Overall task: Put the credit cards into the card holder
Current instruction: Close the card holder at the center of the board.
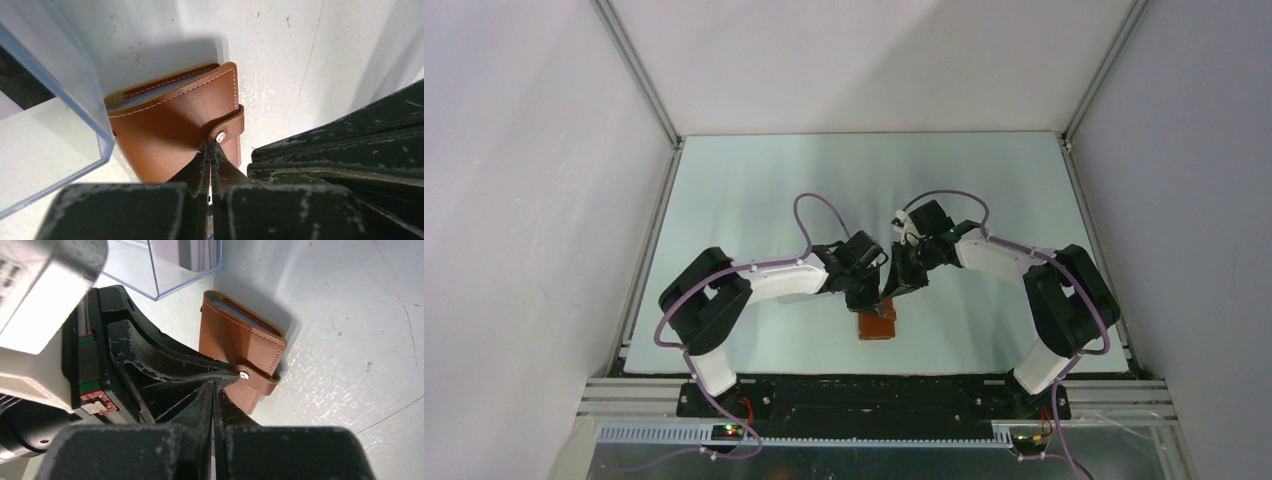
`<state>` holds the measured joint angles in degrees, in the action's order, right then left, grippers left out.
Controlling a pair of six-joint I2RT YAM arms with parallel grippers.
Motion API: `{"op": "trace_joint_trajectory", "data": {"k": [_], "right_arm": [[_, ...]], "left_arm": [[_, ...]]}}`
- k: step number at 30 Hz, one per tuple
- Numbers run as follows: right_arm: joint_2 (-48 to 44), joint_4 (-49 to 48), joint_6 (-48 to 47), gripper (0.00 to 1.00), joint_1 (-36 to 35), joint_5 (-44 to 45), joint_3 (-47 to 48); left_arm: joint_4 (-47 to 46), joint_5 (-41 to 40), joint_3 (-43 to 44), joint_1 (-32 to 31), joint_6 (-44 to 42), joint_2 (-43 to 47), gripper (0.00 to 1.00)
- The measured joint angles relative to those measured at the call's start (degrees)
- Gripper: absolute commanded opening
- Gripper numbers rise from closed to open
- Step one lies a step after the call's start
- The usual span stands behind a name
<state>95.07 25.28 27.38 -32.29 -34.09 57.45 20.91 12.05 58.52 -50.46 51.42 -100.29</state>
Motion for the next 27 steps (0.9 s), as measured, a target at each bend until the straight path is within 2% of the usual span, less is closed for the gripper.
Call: {"op": "trace_joint_trajectory", "data": {"k": [27], "right_arm": [[1.9, 0.8, -0.5, 0.0, -1.8, 0.2, 0.0]], "left_arm": [[3.2, -1.2, 0.0, 0.1, -0.4, 1.9, 0.0]]}}
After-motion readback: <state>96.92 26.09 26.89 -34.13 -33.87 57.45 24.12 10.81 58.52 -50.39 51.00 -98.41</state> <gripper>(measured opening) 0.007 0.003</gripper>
